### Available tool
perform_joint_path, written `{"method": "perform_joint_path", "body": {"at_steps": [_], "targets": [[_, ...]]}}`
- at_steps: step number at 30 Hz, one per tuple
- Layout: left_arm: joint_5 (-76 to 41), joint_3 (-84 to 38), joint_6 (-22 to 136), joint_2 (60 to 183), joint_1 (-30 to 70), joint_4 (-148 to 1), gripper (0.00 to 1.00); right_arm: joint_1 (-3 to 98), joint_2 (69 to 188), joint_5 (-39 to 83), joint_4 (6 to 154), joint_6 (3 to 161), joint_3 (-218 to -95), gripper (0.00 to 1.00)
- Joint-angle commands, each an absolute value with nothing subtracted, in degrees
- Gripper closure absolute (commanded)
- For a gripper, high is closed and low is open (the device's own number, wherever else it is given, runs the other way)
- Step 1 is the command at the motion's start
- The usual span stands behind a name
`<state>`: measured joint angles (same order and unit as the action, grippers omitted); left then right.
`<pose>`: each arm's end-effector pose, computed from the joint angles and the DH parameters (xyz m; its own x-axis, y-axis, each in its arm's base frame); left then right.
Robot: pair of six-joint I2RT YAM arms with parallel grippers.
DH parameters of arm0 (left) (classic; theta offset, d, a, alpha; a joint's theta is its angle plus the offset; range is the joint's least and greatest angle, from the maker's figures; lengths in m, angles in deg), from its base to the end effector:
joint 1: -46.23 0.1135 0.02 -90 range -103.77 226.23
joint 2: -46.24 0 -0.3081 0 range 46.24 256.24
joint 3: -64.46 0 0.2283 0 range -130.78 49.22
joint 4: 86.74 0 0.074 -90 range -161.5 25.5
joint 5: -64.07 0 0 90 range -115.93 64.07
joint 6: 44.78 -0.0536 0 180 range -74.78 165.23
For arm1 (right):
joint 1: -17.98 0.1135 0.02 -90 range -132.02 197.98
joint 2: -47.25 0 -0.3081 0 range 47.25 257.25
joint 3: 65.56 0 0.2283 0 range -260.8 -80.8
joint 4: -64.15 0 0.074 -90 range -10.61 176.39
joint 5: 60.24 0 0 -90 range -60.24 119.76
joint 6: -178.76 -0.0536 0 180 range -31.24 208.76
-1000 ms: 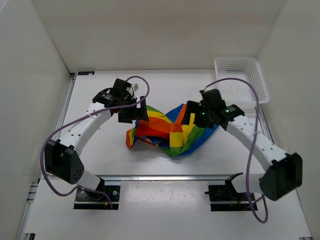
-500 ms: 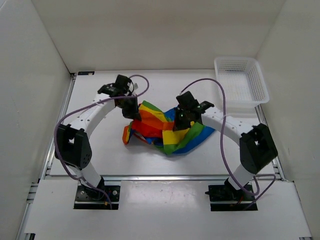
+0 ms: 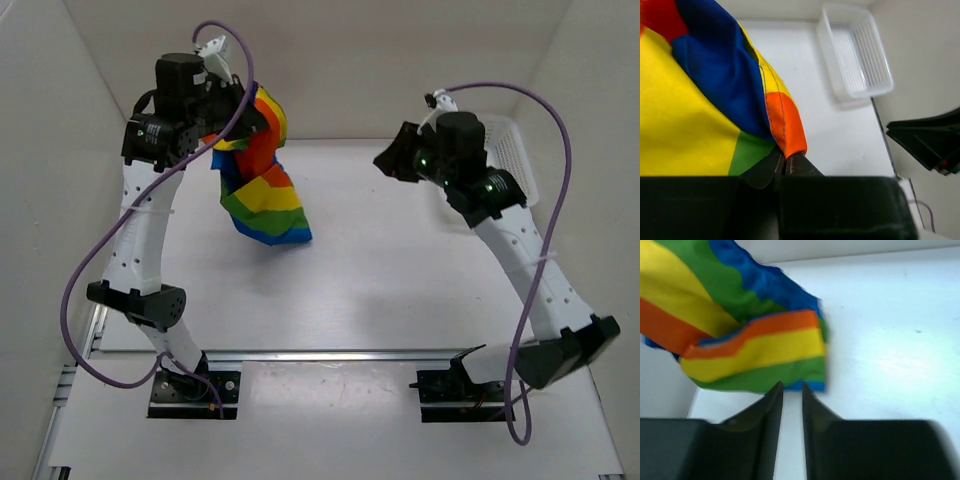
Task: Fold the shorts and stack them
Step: Flatten the shorts out
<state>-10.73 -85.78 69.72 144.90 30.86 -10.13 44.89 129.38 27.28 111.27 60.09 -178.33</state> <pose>0.3069 -0.0989 0.5438 -0.5723 -0.2577 -0.7785 0.2720 0.8359 -0.4767 0.2634 0.1363 0.4989 -0.4566 0.3058 -0.8355 -0.3078 0.8268 0.4708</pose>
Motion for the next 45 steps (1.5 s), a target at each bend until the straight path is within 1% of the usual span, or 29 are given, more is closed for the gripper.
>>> {"method": "perform_joint_path", "body": {"at_steps": [1,3,4,5,6,8,9,10,11,13,15,17,18,19,20,23,25,28,29,31,32,35,37,39,40,41,42,43,45], "targets": [[-6.4,-83.7,69.4,145.7,25.5,-7.2,0.90,42.4,123.8,31.9,115.2,60.5,-166.2,0.61],[-8.0,-76.5,68.5,142.7,19.4,-7.2,0.90,39.4,117.9,32.6,115.2,60.0,-157.8,0.33],[-9.2,-72.9,68.5,141.3,17.2,-7.2,0.90,38.2,116.1,32.6,115.2,59.4,-155.3,0.28],[-10.1,-63.5,69.5,139.7,12.8,-8.4,0.90,36.1,112.8,32.6,115.9,59.4,-153.2,0.24],[-10.1,-58.8,70.1,136.8,10.7,-9.3,0.90,35.1,111.5,32.6,116.8,59.4,-149.9,0.18],[-9.6,-47.1,73.2,135.1,6.5,-12.2,0.87,33.1,109.2,32.6,118.1,60.8,-147.5,0.14],[-7.1,-44.5,73.2,135.1,5.7,-12.9,0.76,32.6,109.2,32.6,118.9,60.8,-146.5,0.09],[-7.9,-43.0,73.2,135.1,5.2,-12.9,0.64,32.0,109.2,32.6,118.9,60.8,-144.7,0.07],[-9.9,-42.4,73.9,135.1,5.2,-11.1,0.44,31.4,109.2,30.7,118.9,60.8,-144.0,0.07],[-16.5,-44.1,74.4,133.1,5.9,-8.5,0.19,31.4,111.4,29.1,118.9,60.8,-143.4,0.06],[-19.1,-45.6,75.2,131.2,9.3,-6.6,0.07,31.4,112.9,26.8,118.2,60.8,-143.4,0.04],[-21.2,-45.6,76.6,127.7,12.5,-5.8,0.09,32.0,115.7,24.0,117.7,62.1,-144.9,0.01],[-21.2,-42.7,77.1,126.6,13.2,-5.8,0.12,33.0,116.8,23.4,117.7,62.1,-145.7,0.01],[-21.2,-41.0,78.2,124.5,13.7,-6.6,0.20,33.6,119.2,22.7,117.7,63.0,-146.3,0.01],[-19.6,-38.9,78.7,123.5,13.7,-7.5,0.23,34.8,120.5,21.9,118.2,63.0,-147.0,0.01],[-12.9,-30.2,82.4,121.3,12.1,-14.0,0.26,36.0,124.4,19.1,118.2,62.5,-147.0,0.01],[-11.8,-28.1,86.5,122.5,7.1,-16.6,0.26,36.5,125.8,17.6,118.2,61.9,-146.0,0.01],[-14.6,-32.7,88.9,127.4,-1.2,-17.4,0.20,36.5,125.4,19.0,118.8,60.1,-142.2,0.01],[-15.3,-34.8,89.5,131.9,-3.0,-17.4,0.17,36.5,124.8,19.6,118.8,59.2,-139.5,0.01],[-16.4,-40.7,90.8,136.4,-7.4,-17.4,0.09,34.1,122.4,19.1,117.5,57.0,-136.4,0.01],[-17.1,-42.5,91.5,140.4,-8.2,-17.4,0.09,33.2,121.5,18.6,117.4,56.1,-133.4,0.01],[-17.7,-47.3,93.5,146.8,-9.4,-16.9,0.03,29.7,117.6,17.5,116.0,54.4,-130.2,0.01],[-19.3,-49.5,94.0,149.8,-9.4,-16.9,0.03,27.7,116.2,17.5,116.0,53.7,-128.4,0.01],[-19.3,-52.5,93.3,154.1,-8.9,-16.4,0.03,25.5,115.1,17.5,116.0,53.7,-127.1,0.01],[-20.0,-53.5,92.8,155.7,-8.9,-16.4,0.08,24.9,114.4,17.5,116.0,54.2,-127.1,0.01],[-20.0,-55.2,91.9,157.1,-8.1,-15.9,0.17,24.3,114.4,17.5,116.0,55.0,-127.1,0.01],[-20.0,-56.0,91.2,159.3,-7.6,-15.0,0.60,23.8,114.4,17.5,116.0,55.0,-127.1,0.01],[-20.6,-56.8,91.2,159.4,-7.0,-13.8,0.88,23.8,114.4,16.8,116.0,55.6,-127.1,0.01],[-24.8,-57.3,91.2,156.6,-5.9,-11.3,0.90,23.8,114.9,14.5,115.4,57.4,-127.1,0.01]]}}
